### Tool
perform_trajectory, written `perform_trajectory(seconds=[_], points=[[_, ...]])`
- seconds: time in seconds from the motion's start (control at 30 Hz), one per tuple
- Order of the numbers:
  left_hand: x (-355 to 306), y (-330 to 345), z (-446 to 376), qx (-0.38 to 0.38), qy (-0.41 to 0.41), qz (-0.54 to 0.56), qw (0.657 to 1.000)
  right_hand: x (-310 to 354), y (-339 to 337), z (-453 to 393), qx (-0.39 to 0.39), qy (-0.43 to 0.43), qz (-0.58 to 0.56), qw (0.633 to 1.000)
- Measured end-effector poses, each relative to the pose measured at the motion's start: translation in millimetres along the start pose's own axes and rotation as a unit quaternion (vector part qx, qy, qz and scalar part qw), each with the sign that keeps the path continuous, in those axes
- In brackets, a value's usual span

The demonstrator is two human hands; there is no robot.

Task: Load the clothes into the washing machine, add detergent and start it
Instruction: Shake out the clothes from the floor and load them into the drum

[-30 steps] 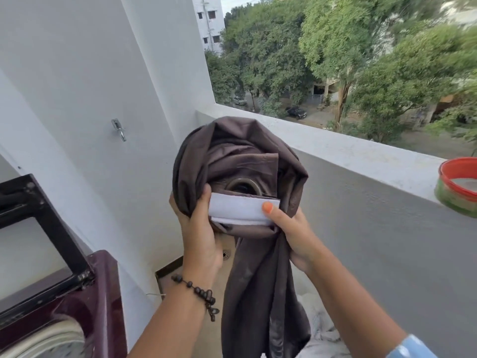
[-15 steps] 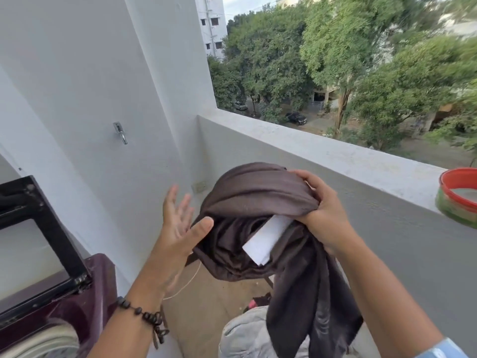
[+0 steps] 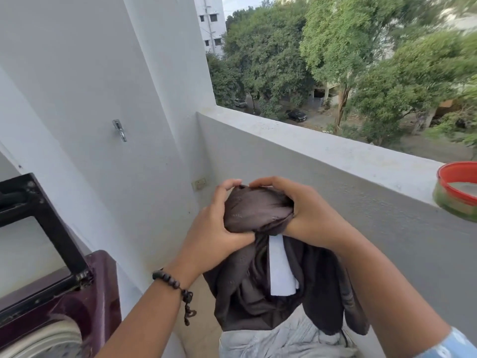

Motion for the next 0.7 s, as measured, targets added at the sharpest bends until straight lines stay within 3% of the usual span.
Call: perform_trajectory(seconds=[0.2,0.4,0.53,0.63,0.7], points=[[12,-34,0,-0.101,0.034,0.187,0.976,-36,-9,20,0.100,0.095,-0.179,0.974],[44,-66,4,-0.281,-0.006,0.429,0.859,-63,16,38,0.121,0.098,-0.328,0.932],[51,-57,9,-0.349,-0.026,0.490,0.799,-70,39,31,0.068,0.117,-0.392,0.910],[48,-37,15,-0.363,-0.041,0.484,0.795,-74,45,21,-0.034,0.121,-0.438,0.890],[51,-23,17,-0.325,-0.059,0.487,0.809,-74,39,19,-0.103,0.112,-0.455,0.877]])
Point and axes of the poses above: each hand's wrist, its own z-axis away from the middle knuckle, its own y-axis out of the palm, x = y × z, the point moved 8 cm from there along -z, towards the middle knuckle, and after that the axes turned 8 degrees about x, right-handed, at the moved point
